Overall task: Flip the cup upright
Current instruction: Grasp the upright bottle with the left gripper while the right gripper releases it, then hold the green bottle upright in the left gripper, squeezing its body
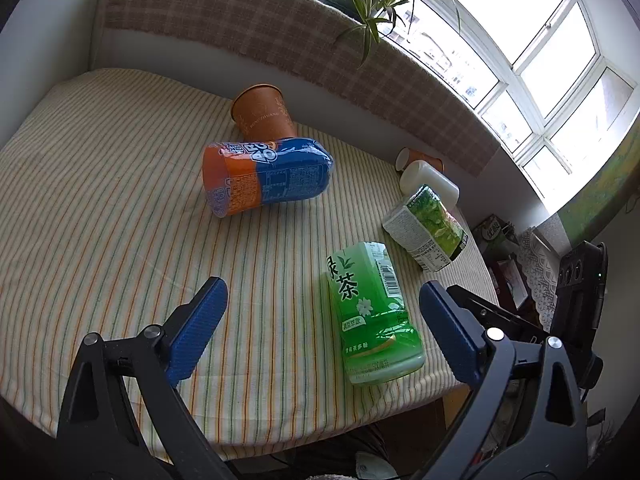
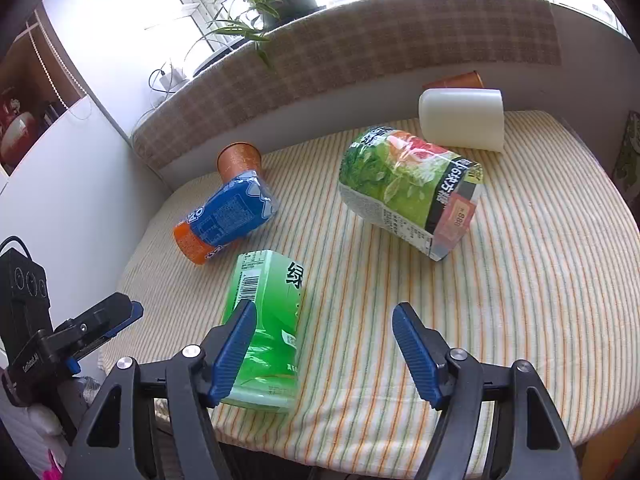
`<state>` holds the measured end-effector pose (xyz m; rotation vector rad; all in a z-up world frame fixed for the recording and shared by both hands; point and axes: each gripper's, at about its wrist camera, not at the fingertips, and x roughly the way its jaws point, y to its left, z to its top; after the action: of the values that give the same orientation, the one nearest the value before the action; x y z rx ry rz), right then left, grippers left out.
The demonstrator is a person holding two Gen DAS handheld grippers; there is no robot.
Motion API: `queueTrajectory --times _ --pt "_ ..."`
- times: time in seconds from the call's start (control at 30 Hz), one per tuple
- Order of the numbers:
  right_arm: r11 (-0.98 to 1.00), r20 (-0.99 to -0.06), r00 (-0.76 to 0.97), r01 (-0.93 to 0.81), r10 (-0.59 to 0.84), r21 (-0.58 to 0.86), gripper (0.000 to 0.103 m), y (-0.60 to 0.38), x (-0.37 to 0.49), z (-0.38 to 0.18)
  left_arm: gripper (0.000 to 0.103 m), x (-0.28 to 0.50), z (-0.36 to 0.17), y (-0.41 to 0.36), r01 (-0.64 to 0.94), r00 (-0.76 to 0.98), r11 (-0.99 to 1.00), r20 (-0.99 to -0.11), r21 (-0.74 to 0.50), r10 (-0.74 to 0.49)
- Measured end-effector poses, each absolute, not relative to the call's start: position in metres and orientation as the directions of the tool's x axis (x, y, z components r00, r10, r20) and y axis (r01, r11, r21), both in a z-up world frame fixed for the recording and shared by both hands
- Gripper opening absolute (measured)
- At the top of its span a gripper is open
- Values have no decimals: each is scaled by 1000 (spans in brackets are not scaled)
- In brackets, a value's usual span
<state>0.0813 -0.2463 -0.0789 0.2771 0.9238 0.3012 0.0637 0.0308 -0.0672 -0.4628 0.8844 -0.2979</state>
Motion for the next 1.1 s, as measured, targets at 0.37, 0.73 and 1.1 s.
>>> queueTrajectory --times 0.37,0.73,1.1 --pt "954 -723 642 -49 257 296 76 -288 45 -72 82 108 -104 10 3 395 728 -668 -686 -631" --pt "949 -734 631 -14 252 314 76 -303 40 -83 81 133 -129 -5 -50 316 682 -659 -730 -682" --pt "946 -741 623 4 250 323 77 -309 40 -88 66 148 -142 -18 -56 284 692 -676 -720 -680"
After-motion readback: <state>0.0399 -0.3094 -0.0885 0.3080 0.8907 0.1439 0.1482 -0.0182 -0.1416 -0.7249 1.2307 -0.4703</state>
